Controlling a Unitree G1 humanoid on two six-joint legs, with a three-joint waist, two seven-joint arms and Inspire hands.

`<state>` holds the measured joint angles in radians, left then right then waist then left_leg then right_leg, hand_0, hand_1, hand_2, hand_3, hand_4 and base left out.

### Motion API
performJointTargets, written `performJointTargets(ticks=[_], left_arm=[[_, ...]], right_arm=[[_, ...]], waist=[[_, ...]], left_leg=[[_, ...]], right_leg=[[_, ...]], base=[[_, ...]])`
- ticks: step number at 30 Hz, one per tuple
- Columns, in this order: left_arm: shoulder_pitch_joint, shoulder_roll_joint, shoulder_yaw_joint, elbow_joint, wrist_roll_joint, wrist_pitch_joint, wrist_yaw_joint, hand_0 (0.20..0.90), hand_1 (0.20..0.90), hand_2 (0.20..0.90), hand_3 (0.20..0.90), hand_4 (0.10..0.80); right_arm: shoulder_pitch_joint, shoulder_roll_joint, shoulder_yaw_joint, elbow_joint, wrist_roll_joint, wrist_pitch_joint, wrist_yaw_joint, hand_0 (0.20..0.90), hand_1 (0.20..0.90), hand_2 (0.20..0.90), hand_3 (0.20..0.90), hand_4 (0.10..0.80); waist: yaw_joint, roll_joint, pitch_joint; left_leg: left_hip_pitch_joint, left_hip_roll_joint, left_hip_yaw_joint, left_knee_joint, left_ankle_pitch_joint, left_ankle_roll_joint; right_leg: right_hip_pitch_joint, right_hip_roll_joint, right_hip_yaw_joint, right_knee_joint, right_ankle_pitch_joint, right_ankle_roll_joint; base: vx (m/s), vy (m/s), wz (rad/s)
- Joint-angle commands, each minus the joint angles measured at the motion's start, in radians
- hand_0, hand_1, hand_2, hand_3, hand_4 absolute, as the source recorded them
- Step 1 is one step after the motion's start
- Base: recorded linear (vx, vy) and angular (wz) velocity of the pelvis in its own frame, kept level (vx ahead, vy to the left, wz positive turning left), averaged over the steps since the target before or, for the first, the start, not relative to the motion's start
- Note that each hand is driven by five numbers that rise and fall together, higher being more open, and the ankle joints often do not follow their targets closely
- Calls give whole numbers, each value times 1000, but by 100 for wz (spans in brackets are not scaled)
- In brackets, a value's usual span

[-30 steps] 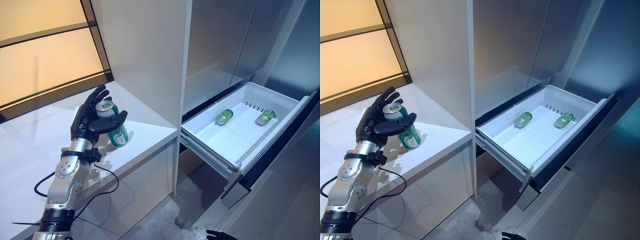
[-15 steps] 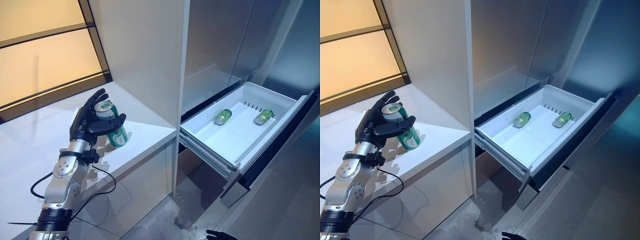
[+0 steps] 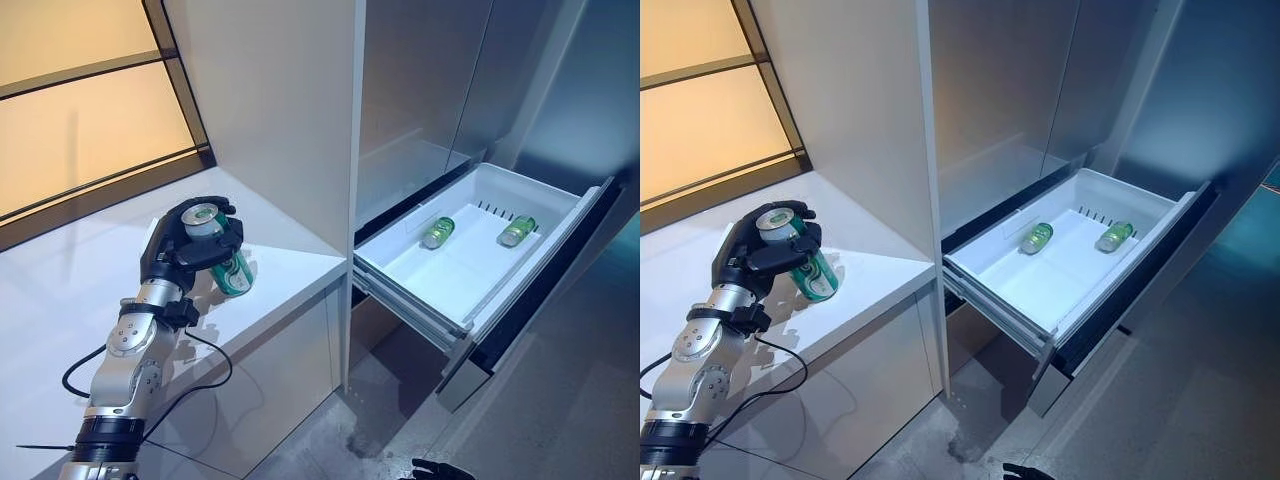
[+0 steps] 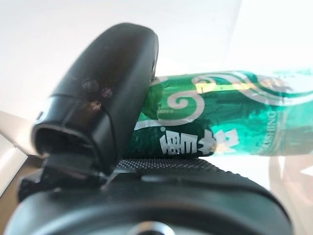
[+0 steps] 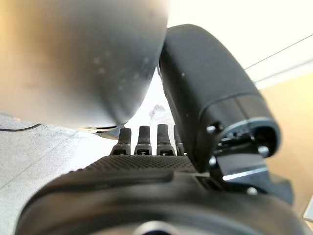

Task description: Put drinks into fridge and close the fridge

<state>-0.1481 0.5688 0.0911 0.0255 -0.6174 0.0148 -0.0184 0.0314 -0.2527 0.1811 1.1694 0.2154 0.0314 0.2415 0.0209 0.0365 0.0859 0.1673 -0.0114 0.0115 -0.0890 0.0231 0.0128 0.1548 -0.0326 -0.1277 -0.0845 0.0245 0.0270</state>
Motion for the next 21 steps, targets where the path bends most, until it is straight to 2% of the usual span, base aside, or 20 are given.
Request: performJointTargets(ticks=[1,7,12,17,21], left_arm=[[-125,44,48,-39,-45,-114,-26,300,300,300,200,100],[-117,48,45,-68,-32,-114,-52,300,300,300,200,100],[-92,48,63,-152,-108,-138,-92,300,300,300,200,100],[-74,-12,37,-232,-265,-155,-203,300,300,300,200,100],[-44,-68,4,-300,-305,-166,-281,300,300,300,200,100]], right_arm=[[-11,-10,29,28,-53,-13,12,900,900,900,900,800],[-5,-5,40,-3,-65,-4,8,900,900,900,900,800],[1,0,56,-81,-86,30,23,900,900,900,900,800],[10,6,54,-89,-67,22,19,900,900,900,900,800],[35,14,31,-89,-61,-2,3,900,900,900,900,800]], waist=[[-13,7,-24],[-22,1,-25],[-55,-10,-31],[-67,-14,-19],[-67,-19,-18]], left_leg=[[10,-43,21,30,-105,12],[10,-41,37,30,-109,15],[9,-28,83,16,-104,14],[17,-19,106,18,-103,13],[18,-18,109,15,-101,11]], right_leg=[[-18,43,42,108,-134,34],[-24,46,57,108,-133,35],[-44,68,115,98,-116,35],[-42,71,135,97,-104,37],[-37,69,137,76,-92,41]], base=[[0,0,0],[3,-11,-2],[18,-12,-21],[35,16,-28],[14,-2,-15]])
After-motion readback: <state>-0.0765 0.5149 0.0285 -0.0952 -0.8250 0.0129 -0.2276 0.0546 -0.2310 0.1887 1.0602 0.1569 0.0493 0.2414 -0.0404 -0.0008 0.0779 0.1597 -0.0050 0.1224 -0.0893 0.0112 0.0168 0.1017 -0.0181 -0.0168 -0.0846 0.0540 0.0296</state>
